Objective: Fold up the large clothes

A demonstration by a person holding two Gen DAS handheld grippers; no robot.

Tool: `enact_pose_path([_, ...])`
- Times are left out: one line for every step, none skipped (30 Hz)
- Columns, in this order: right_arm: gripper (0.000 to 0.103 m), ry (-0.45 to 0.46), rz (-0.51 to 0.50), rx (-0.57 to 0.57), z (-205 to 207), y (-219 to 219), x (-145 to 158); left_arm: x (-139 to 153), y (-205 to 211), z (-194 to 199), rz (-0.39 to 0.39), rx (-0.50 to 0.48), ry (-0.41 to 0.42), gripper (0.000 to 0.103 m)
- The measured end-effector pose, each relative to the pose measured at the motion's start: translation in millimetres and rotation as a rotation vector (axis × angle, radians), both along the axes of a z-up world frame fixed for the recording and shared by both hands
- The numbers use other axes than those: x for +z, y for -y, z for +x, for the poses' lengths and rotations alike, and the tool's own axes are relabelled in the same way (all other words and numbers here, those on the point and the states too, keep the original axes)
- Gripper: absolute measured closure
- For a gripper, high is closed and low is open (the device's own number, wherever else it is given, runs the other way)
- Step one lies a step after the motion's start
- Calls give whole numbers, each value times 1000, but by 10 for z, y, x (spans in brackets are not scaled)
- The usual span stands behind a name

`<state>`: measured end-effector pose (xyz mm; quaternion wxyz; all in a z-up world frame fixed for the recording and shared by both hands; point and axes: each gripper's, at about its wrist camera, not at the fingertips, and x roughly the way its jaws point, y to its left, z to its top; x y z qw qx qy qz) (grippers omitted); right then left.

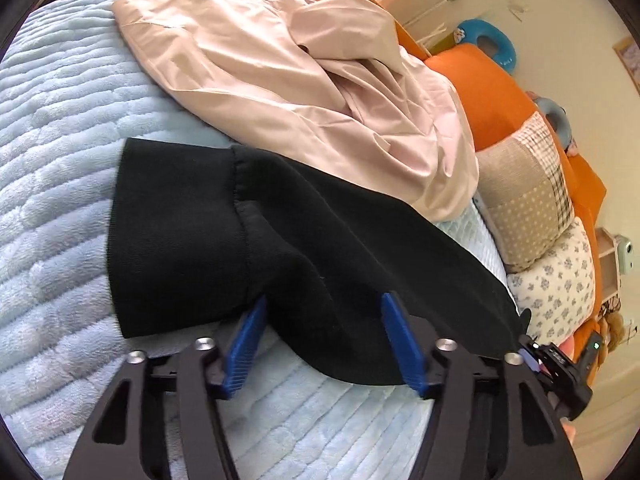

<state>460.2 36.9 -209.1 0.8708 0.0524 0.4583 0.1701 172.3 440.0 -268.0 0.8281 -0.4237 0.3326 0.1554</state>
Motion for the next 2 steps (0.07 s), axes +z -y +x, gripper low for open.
enact_pose_path([56, -5, -13, 4, 0, -28, -45, 10, 28, 14, 12, -6, -6, 32])
enact_pose_path([56, -7, -19, 8, -6, -44, -79, 18, 52, 35, 24, -14, -11, 28])
